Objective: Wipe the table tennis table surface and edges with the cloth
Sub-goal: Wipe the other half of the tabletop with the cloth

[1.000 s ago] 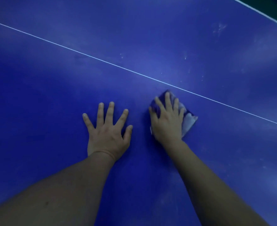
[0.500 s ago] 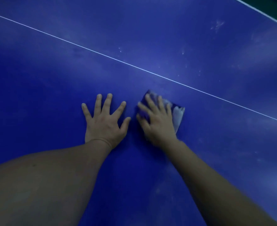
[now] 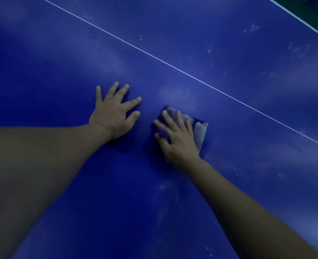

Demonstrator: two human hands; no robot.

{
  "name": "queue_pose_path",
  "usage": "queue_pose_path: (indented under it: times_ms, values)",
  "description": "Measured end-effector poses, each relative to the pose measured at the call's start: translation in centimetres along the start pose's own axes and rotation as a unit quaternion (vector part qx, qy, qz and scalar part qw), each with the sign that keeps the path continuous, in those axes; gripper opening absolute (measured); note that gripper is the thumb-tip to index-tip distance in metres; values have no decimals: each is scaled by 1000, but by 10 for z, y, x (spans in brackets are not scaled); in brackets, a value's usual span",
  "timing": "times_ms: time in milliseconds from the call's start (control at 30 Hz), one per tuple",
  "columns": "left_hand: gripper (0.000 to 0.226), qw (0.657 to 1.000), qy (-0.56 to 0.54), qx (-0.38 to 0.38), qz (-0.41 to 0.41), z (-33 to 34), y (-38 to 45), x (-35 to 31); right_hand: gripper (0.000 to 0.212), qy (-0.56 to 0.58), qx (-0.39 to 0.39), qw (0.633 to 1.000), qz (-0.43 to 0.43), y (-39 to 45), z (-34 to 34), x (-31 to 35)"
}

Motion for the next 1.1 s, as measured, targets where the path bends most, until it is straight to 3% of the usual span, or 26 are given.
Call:
queue_pose_path:
  times_ms: [100, 200, 400, 467, 633, 733, 933, 1100]
  values:
    - [53, 999, -16, 27, 25, -1, -13, 0, 53, -14, 61, 992, -112, -63, 14, 5]
    - [54, 999, -21, 41, 22, 0, -57, -8, 54, -2, 113, 980, -162, -71, 9, -11]
    - [61, 1000, -2, 24, 3, 19, -178, -54, 54, -1, 47, 999, 7, -24, 7, 3]
    - [60, 999, 7, 23, -25, 31, -209, -68, 56, -11, 58, 998, -12, -38, 14, 14]
    - [62, 996, 42, 32, -71, 52, -250, -93, 57, 1, 148, 976, -160, -131, 23, 2]
    - [63, 994, 66, 47, -69, 57, -254, -93, 56, 21, 193, 969, -154, -135, 13, -31]
    - [63, 993, 62, 66, -73, 58, -251, -92, 68, 23, 100, 993, -58, -102, 20, 13]
    - [68, 995, 40, 66, -65, 54, -253, -90, 58, -32, 134, 965, -224, -202, 53, 40]
Point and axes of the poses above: each hand's wrist, its own y-axis towards the middle knuckle, its own z-axis out of the palm, x = y × z, the point moved 5 cm from there along y, towards the middle knuckle, and after that the axes turned 10 degrees about z, right-handed, at the moved point
